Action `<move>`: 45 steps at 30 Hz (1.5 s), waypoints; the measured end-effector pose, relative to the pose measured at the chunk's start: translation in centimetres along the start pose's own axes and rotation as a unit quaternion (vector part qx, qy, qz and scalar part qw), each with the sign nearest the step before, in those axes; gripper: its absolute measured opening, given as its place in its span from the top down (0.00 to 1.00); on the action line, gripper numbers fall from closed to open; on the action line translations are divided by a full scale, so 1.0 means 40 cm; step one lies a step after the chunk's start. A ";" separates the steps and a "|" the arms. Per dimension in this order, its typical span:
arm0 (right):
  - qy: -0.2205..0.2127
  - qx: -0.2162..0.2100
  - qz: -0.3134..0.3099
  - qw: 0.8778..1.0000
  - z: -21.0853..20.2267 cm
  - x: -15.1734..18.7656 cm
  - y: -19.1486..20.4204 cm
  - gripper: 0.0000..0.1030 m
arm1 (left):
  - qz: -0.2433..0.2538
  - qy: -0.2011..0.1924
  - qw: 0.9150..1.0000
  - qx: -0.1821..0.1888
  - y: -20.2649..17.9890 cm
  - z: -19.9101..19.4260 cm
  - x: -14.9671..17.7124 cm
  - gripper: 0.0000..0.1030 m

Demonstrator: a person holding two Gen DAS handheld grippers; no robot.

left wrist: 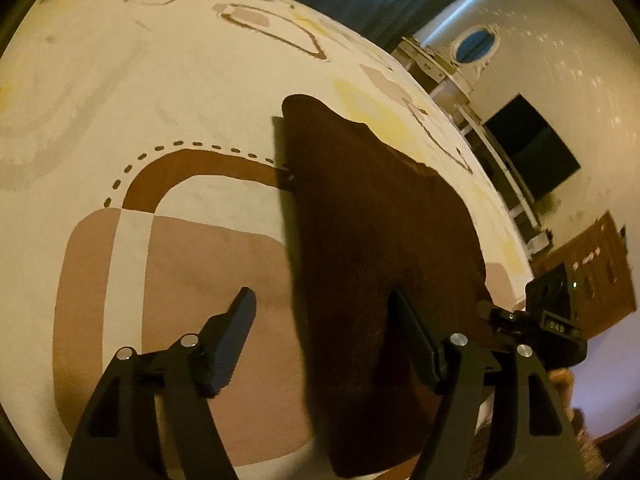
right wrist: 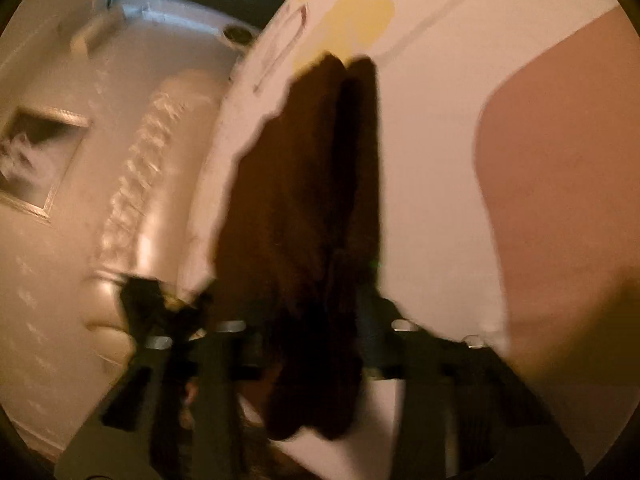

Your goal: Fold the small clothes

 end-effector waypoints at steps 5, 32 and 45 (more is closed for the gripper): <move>0.002 -0.032 0.007 0.999 -0.017 -0.007 -0.010 0.70 | 0.020 0.004 1.000 0.000 -0.009 -0.004 -0.006 0.41; -0.040 0.004 -0.006 0.999 0.126 -0.257 -0.025 0.82 | 0.022 0.014 0.997 -0.067 0.024 0.167 -0.232 0.73; -0.044 -0.012 0.018 0.999 0.124 -0.250 -0.030 0.79 | 0.025 0.017 0.997 -0.069 0.018 0.164 -0.229 0.72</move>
Point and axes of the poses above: each gripper's, at about its wrist camera, not at the fingertips, and z roughly the way its jaws point, y to its left, x to its underside, the point moved 5 cm from there along z, roughly the way its jaws point, and after that the axes turned 1 degree about x, right-handed, at the moved point
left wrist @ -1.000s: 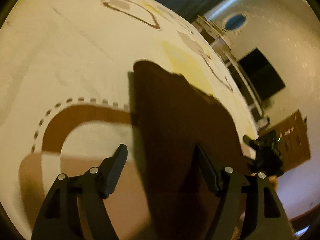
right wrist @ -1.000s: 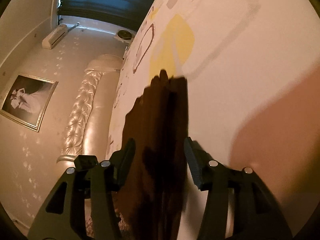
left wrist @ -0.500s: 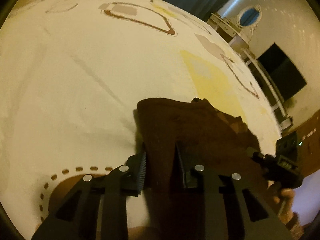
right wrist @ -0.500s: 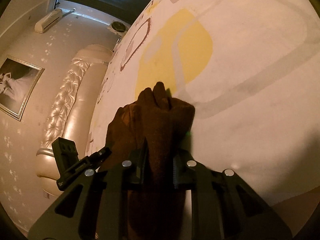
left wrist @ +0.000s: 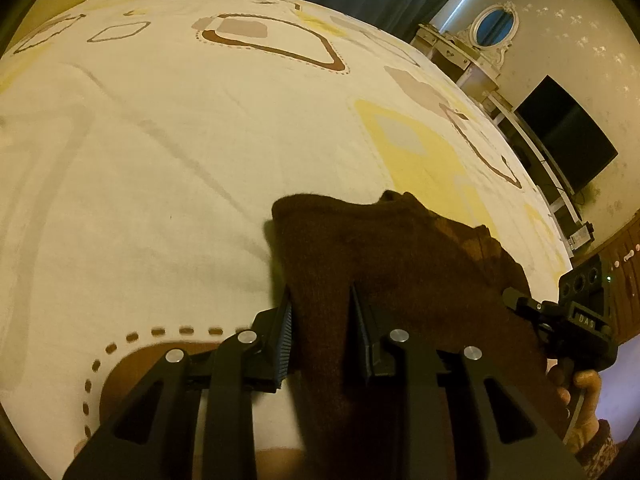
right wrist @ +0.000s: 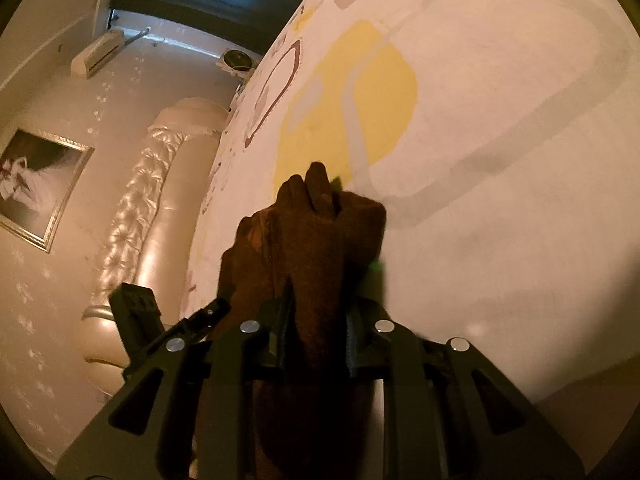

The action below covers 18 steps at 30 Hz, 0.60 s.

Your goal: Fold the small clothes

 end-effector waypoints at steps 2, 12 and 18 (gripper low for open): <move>0.002 -0.013 0.016 1.000 -0.013 0.010 -0.006 0.75 | 0.001 0.006 1.000 0.004 -0.001 -0.012 0.016 0.71; 0.044 -0.050 0.030 0.997 -0.112 0.192 0.004 0.55 | -0.070 0.017 0.995 0.076 0.039 -0.157 0.180 0.46; 0.062 -0.065 0.036 0.995 -0.153 0.282 0.020 0.49 | -0.079 0.024 0.993 0.084 0.047 -0.236 0.299 0.44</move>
Point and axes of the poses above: each gripper's, at about its wrist camera, not at the fingertips, and z roughly the way its jaws point, y to its left, x to its underside, the point moved 5 cm from there along z, roughly the way its jaws point, and after that the axes turned 1 degree about x, right-handed, at the moved point
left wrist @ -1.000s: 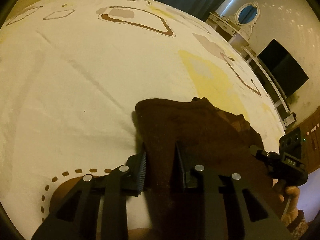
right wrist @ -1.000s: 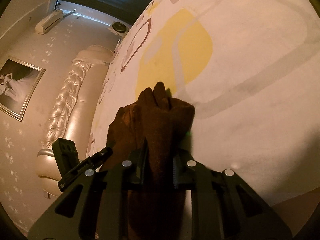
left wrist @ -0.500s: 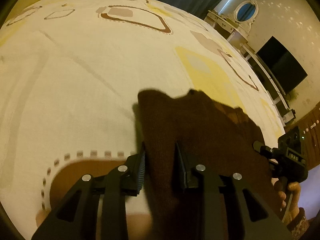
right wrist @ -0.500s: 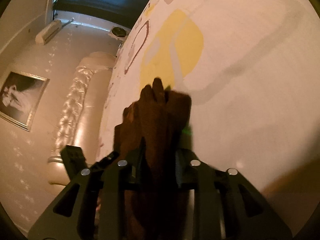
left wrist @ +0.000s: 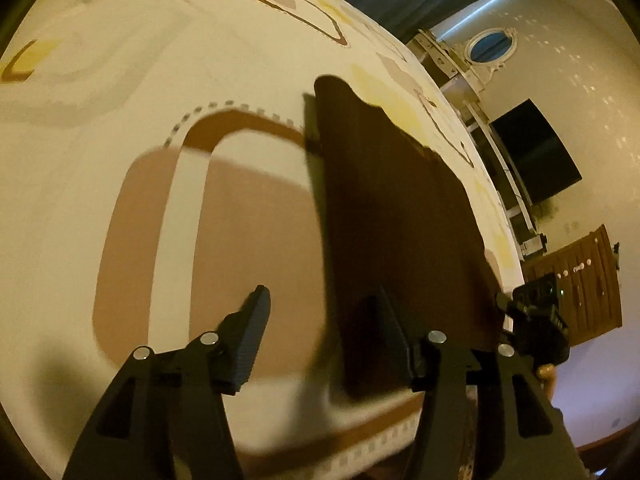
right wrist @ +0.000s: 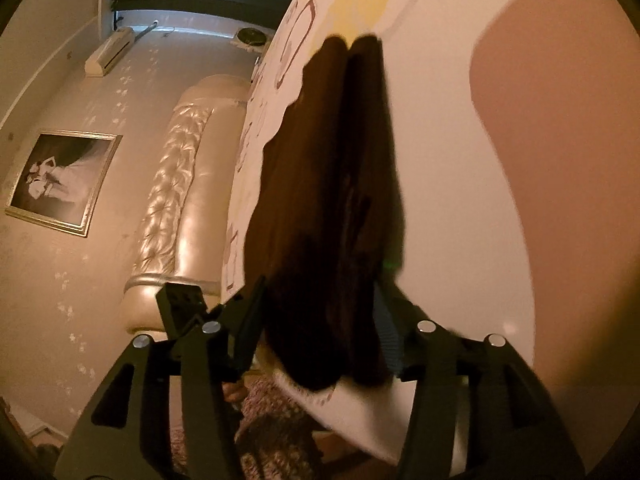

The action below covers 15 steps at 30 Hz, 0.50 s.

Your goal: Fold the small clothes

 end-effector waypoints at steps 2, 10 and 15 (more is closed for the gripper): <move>0.003 -0.001 0.001 1.000 -0.004 0.020 0.005 0.48 | -0.010 0.006 1.000 0.009 -0.005 -0.008 0.023 0.42; 0.019 0.054 -0.015 0.998 0.009 0.052 -0.007 0.84 | 0.021 0.000 0.999 -0.040 -0.051 0.025 0.049 0.50; 0.008 0.050 -0.018 0.999 0.000 0.057 -0.023 0.86 | 0.070 -0.010 0.993 -0.094 -0.065 0.044 0.063 0.56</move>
Point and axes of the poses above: each gripper's, at about its wrist camera, not at the fingertips, and z roughly the way its jaws point, y to its left, x to its underside, the point moved 5 cm from there along z, roughly the way its jaws point, and after that the axes turned 1 degree about x, right-handed, at the moved point
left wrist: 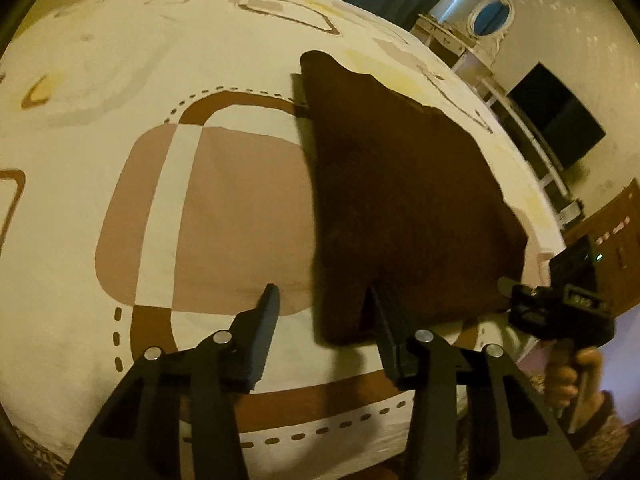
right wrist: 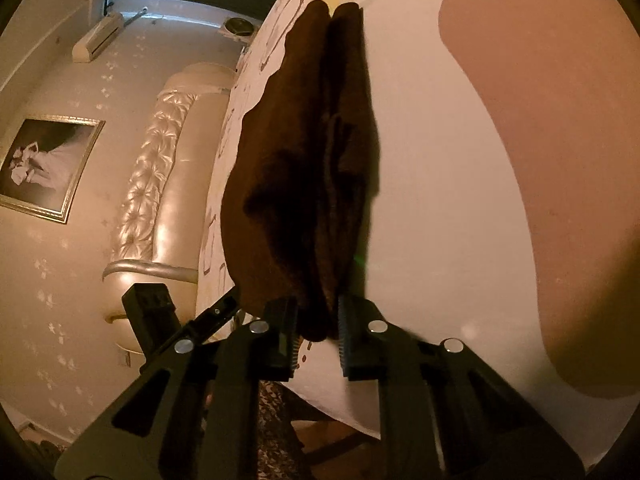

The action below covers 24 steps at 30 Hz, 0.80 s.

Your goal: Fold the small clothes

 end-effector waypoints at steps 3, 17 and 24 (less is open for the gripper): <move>-0.001 0.001 -0.001 1.000 0.002 0.005 0.002 0.86 | 0.000 -0.003 1.000 -0.003 0.001 0.005 0.000 0.56; -0.007 -0.009 0.027 1.000 -0.001 0.007 -0.013 0.86 | 0.012 -0.014 1.000 -0.006 -0.013 -0.016 0.027 0.55; -0.012 0.008 0.042 0.999 -0.040 0.036 -0.034 0.83 | 0.028 -0.010 0.999 -0.027 -0.034 -0.033 0.052 0.54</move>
Point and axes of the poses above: each gripper's, at about its wrist camera, not at the fingertips, and z roughly the way its jaws point, y to its left, x to its underside, the point moved 5 cm from there along z, roughly the way its jaws point, and after that the axes turned 1 degree about x, right-handed, at the moved point
